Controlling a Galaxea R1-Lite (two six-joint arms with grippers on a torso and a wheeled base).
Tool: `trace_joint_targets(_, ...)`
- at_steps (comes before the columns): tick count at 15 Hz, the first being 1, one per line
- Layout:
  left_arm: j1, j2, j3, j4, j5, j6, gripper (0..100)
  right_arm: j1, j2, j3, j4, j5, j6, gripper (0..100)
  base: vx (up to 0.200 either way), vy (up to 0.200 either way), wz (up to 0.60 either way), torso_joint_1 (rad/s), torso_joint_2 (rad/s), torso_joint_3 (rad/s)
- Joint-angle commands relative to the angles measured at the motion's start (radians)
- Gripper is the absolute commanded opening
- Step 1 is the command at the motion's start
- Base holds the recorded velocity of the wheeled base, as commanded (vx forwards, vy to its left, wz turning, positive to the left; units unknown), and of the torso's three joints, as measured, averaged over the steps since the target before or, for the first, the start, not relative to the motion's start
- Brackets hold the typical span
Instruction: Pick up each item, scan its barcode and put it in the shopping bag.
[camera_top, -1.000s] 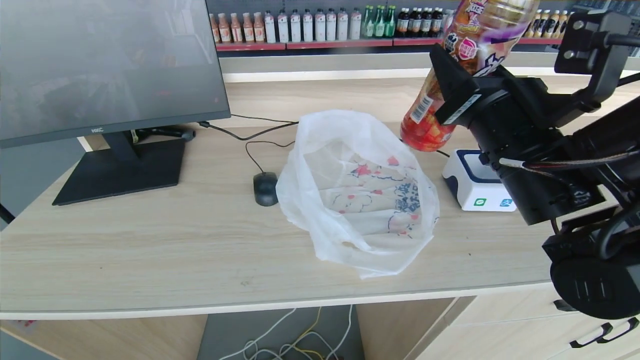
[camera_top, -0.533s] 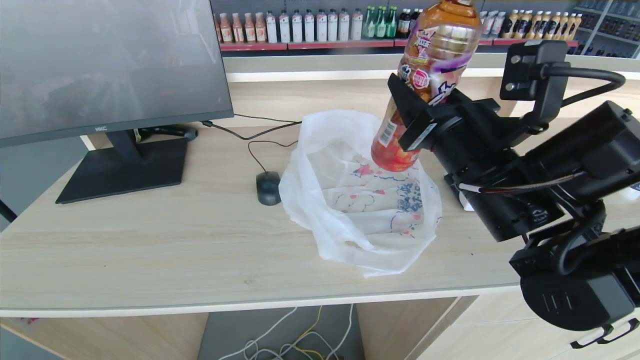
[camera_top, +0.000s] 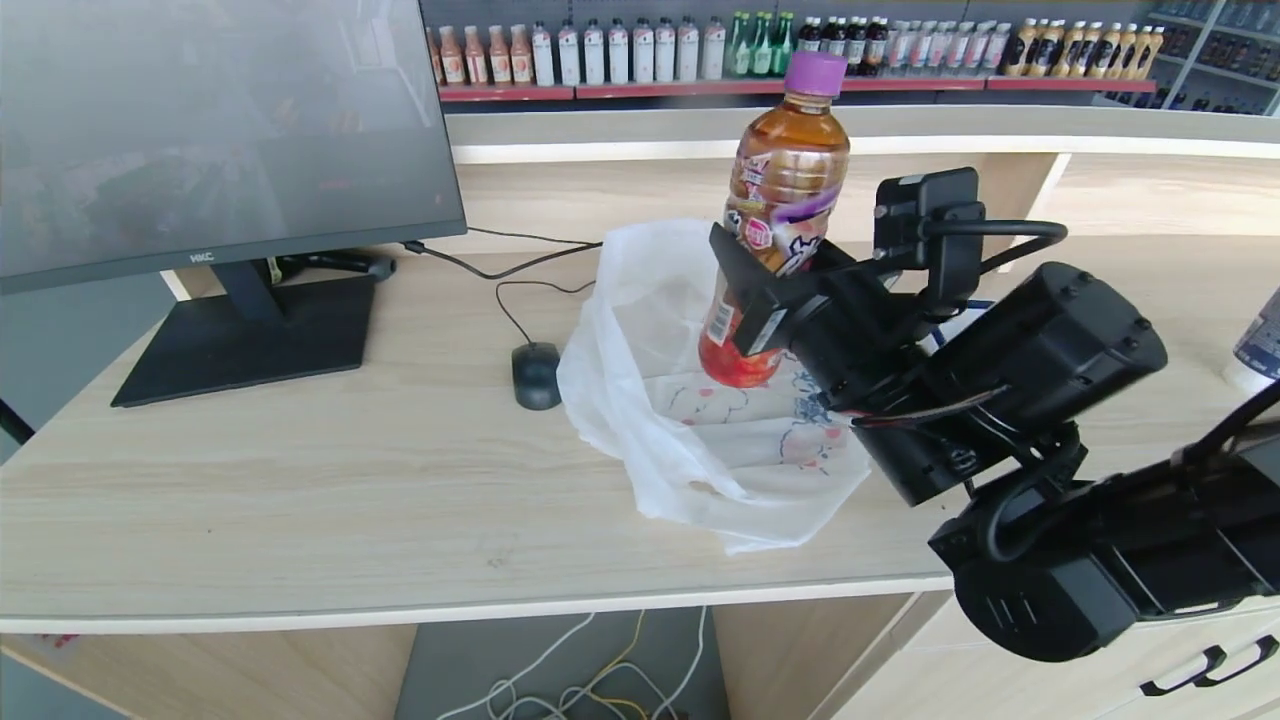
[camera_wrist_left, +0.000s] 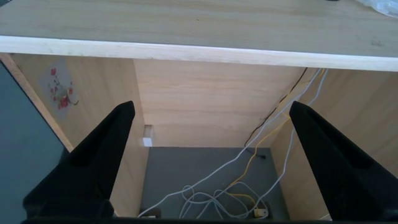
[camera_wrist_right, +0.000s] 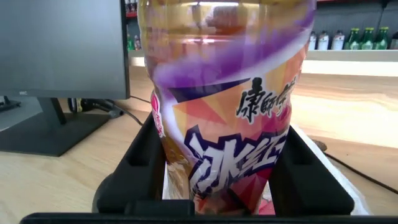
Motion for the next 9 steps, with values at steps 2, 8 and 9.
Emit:
trace_joint_targets(2,0.000,0.000,0.000,-0.001,0.000,0.000,100,-0.001,0.110,-0.057,-0.001,-0.003,0.000,0,0.000,0.000,0.00,0.000,0.00,0.000)
trace_joint_targets(8,0.000,0.001,0.000,0.001,0.000,0.000,100,-0.001,0.174,-0.090,0.002,-0.006,-0.002,0,0.000,0.000,0.00,0.000,0.00,0.000)
trace_joint_targets(9,0.000,0.001,0.000,-0.001,0.000,0.000,100,-0.001,0.174,-0.089,0.002,-0.006,-0.002,0,0.000,0.000,0.00,0.000,0.00,0.000)
